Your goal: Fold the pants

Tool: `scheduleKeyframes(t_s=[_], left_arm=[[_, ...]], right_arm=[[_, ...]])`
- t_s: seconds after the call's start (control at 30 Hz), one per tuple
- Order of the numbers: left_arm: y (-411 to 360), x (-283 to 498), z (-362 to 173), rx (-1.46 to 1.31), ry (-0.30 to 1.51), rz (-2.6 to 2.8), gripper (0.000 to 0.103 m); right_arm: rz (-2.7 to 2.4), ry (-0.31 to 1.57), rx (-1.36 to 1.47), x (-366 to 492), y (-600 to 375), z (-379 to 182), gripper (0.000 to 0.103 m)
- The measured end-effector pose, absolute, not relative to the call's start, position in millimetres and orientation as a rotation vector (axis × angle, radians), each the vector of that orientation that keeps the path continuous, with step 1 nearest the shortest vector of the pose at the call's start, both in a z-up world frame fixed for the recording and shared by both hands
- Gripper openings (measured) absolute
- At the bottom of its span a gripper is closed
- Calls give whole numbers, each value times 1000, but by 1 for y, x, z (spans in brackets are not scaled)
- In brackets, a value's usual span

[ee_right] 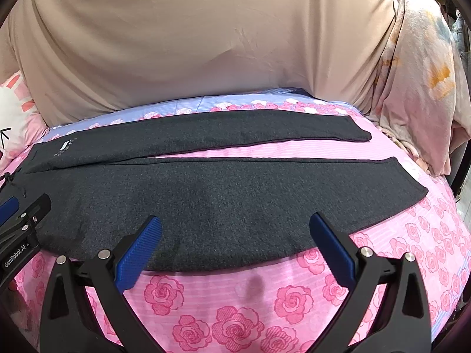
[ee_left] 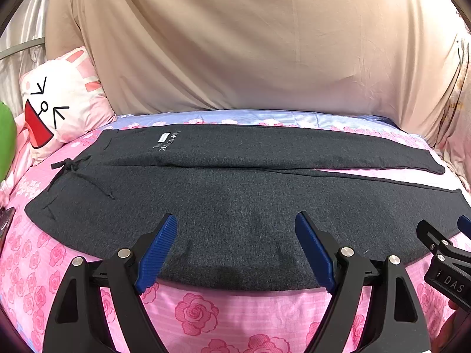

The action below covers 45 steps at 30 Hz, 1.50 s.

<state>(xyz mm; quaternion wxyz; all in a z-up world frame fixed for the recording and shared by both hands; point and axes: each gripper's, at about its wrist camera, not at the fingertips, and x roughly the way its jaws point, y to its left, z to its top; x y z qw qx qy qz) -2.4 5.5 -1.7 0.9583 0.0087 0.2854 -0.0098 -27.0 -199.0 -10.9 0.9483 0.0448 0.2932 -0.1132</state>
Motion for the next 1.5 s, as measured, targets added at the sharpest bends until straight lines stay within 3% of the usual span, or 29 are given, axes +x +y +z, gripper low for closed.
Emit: scheduleKeyframes(t_s=[1.5], left_arm=[[7,-2,-4,16,595,-20,80]], right_arm=[[-227,634,133,-24,-208,-12,98]])
